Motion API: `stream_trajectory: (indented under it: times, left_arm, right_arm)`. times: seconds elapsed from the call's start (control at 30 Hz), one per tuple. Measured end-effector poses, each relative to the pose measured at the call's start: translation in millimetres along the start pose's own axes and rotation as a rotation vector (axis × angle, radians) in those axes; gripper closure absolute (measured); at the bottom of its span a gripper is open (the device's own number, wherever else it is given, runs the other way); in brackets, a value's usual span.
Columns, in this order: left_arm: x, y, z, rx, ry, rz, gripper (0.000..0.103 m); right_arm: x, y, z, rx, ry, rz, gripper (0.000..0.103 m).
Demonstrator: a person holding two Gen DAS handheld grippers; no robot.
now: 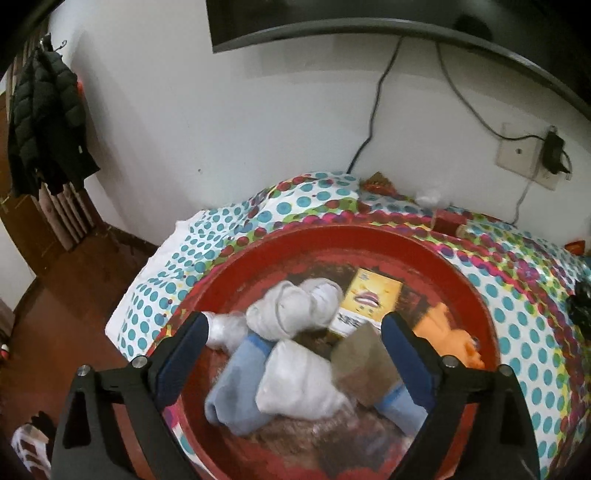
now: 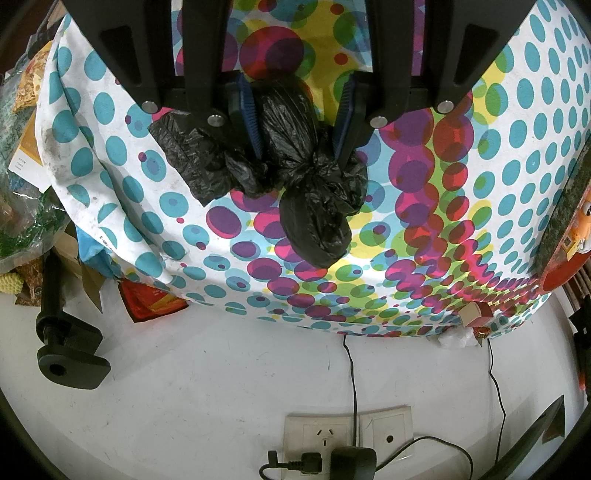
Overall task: Organize objects
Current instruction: 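Carry the white sock into the red tray and release it with the left gripper, then move the left gripper back from the tray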
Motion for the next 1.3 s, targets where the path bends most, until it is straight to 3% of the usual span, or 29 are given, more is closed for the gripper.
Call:
stream_trajectory:
  times: [0.27,0.53,0.73,1.03,1.3]
  left_arm:
    - [-23,-26,-16,0.094,0.083,-0.059,0.004]
    - [-32,-32,-13,0.061,0.055,-0.066,0.001]
    - [-36,-30,-7,0.074,0.06,-0.061,0.001]
    - [-40,-22,1,0.045,0.035,-0.03,0.001]
    - [-43,-22,-2,0.057,0.067,-0.029,0.001]
  right_arm:
    - [0,0,0,-0.004,-0.002,0.0,0.065]
    - [0,-1,5,-0.036,-0.026,-0.003,0.065]
    - [1,-3,14,-0.127,-0.094,-0.015,0.066]
    - [-3,-5,8,-0.146,0.11,0.003,0.067]
    - [-15,-17,35,-0.1,0.109,0.006,0.067]
Point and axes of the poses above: each gripper's, at about its wrist camera, not at the fingertips, and y roughly the way its jaws point, z to its left, x to its top, the point moved 6 cm from there along y, roughly the way its jaws point, and after that the axes turned 2 degrees about z, right-handed, at the moved point
